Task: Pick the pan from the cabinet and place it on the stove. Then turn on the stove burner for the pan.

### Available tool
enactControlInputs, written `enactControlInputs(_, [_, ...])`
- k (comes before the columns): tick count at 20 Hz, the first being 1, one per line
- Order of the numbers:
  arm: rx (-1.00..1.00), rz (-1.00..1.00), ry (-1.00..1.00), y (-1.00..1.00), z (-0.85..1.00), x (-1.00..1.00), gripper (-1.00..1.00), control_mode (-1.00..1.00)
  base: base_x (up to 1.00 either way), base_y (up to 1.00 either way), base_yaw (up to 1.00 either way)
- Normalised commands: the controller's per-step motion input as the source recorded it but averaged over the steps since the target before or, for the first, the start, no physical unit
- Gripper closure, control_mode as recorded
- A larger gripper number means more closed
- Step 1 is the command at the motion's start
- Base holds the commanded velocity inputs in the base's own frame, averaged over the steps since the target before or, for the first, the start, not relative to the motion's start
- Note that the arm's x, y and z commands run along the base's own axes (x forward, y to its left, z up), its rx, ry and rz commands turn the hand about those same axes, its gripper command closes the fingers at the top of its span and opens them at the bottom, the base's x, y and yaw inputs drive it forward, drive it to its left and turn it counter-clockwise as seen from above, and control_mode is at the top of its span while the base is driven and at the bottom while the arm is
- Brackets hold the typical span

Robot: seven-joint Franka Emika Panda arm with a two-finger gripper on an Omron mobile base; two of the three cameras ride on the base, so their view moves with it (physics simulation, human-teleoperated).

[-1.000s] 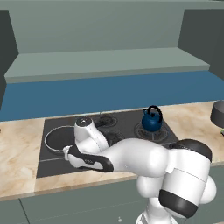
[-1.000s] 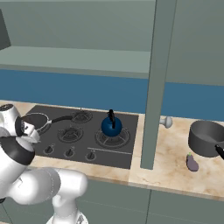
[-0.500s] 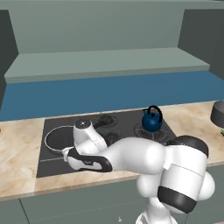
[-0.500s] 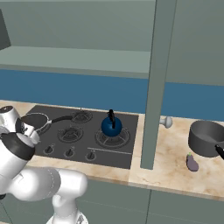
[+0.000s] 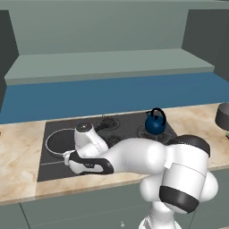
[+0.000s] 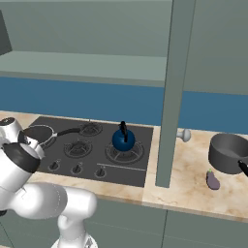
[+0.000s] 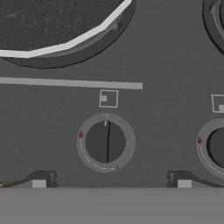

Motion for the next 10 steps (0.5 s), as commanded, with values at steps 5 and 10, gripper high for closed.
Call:
enactControlInputs(5, [0.00,0.00,0.00,0.01,-0.01,0.03,-1.00,-1.00,0.00,0.00,0.00])
enactControlInputs(10, [0.00,0.00,0.00,0.00,-0.03,0.03,-1.00,-1.00,0.00,0.00,0.00])
